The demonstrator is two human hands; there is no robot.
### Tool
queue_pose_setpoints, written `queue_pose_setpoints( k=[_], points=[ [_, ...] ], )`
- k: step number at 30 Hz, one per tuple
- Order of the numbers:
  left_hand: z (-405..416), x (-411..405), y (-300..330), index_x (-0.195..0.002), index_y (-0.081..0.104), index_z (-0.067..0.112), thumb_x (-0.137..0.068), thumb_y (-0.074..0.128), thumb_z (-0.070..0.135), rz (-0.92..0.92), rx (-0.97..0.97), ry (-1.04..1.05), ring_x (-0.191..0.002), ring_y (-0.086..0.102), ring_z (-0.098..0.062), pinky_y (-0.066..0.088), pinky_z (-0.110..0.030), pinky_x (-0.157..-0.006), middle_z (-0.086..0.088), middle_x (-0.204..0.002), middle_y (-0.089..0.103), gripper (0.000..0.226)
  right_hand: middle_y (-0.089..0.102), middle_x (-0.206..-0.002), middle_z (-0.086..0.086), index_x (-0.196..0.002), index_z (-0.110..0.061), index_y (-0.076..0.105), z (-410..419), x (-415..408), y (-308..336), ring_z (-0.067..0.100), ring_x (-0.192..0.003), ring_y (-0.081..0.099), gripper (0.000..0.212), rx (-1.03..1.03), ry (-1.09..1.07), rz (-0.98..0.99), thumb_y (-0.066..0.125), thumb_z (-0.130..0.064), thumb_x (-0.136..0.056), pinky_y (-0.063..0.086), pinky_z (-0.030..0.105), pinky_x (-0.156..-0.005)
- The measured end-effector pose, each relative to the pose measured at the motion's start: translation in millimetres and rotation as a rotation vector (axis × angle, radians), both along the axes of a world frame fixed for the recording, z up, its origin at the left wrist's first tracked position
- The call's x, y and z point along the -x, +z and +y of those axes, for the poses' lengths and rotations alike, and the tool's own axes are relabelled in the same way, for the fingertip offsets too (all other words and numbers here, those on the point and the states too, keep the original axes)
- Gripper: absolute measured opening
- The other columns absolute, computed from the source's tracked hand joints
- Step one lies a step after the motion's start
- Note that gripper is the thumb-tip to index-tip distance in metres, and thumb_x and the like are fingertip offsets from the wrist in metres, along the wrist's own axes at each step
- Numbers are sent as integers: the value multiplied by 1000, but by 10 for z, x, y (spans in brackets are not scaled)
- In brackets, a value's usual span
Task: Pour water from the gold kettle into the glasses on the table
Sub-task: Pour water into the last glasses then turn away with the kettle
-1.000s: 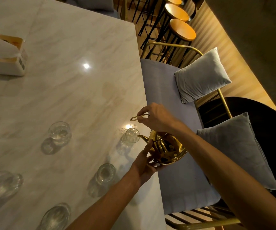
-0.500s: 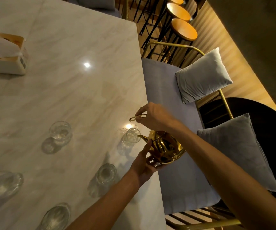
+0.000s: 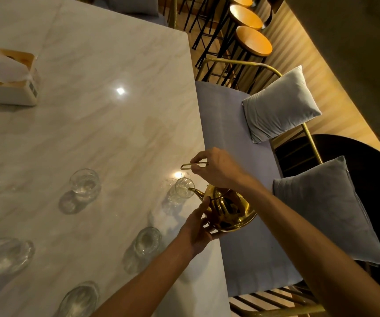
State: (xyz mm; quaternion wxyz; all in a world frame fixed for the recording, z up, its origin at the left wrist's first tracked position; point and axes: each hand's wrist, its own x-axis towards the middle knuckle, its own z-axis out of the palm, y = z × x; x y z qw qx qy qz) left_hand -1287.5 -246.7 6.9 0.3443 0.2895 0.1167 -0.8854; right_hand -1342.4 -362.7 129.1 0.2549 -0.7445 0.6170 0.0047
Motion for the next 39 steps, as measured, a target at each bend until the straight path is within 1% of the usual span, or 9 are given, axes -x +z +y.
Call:
queue_pose_setpoints(
  k=[3,7,12,17,22,25,28,33,39],
  points=[
    [29,-4,-10,-128,59,18,-80,71,40,-63,81,-34,-124,57,-41,56,-55,-89,-18,-137,58,54,66,-133,4,-123,-21,71,93,101,-11,24,-113,65,32,7,-45,-36,62,-37,-97,55,32,-86],
    [66,-4,-109,-132,55,17,-81,71,40,-187,128,-66,-123,57,-41,51,-61,-98,-18,-135,59,58,70,-127,3,-124,-25,70,259,251,-41,19,-101,69,31,23,-115,-107,62,-39,-97,60,38,-87],
    [91,-2,-179,-141,50,19,-76,74,43,-325,178,-128,-120,59,-40,56,-58,-90,-15,-135,60,73,69,-126,3,-127,-25,67,491,411,-82,18,-105,68,31,47,-206,-217,60,-37,-99,59,41,-91],
    [93,-20,-146,-143,43,22,-69,77,40,-429,185,-159,-124,55,-40,60,-52,-81,-14,-141,55,84,69,-125,-3,-128,-32,66,667,573,-171,10,-103,66,31,70,-291,-299,60,-40,-99,55,23,-84],
    [100,-25,-144,-142,41,24,-73,80,34,-499,203,-153,-120,55,-35,61,-45,-73,-13,-142,53,80,64,-134,-7,-128,-32,66,829,672,-177,12,-112,64,31,108,-334,-375,60,-40,-99,58,35,-92],
    [120,-37,-160,-139,42,27,-81,79,28,-537,235,-147,-120,54,-33,59,-51,-83,-12,-143,51,69,64,-131,-11,-128,-33,66,910,728,-194,4,-106,63,31,138,-352,-397,59,-41,-99,56,27,-88],
    [128,-67,-149,-137,43,28,-78,81,29,-568,278,-150,-124,54,-34,55,-57,-93,-10,-142,53,70,63,-126,-13,-125,-33,66,980,750,-184,-1,-103,59,28,139,-388,-422,58,-41,-99,49,17,-82],
    [114,-146,-37,-140,42,27,-77,83,27,-626,349,-142,-117,57,-30,59,-49,-88,-8,-139,55,74,73,-94,-4,-106,-23,72,1075,705,-154,10,-89,69,25,172,-490,-457,59,-43,-98,59,30,-79],
    [123,-343,163,-139,44,31,-62,85,42,-658,505,-149,-116,60,-26,58,-50,-90,-4,-140,56,88,70,-78,-5,-83,-21,69,1216,504,60,3,-75,69,19,295,-551,-577,63,-32,-98,53,15,-61]
  ],
)
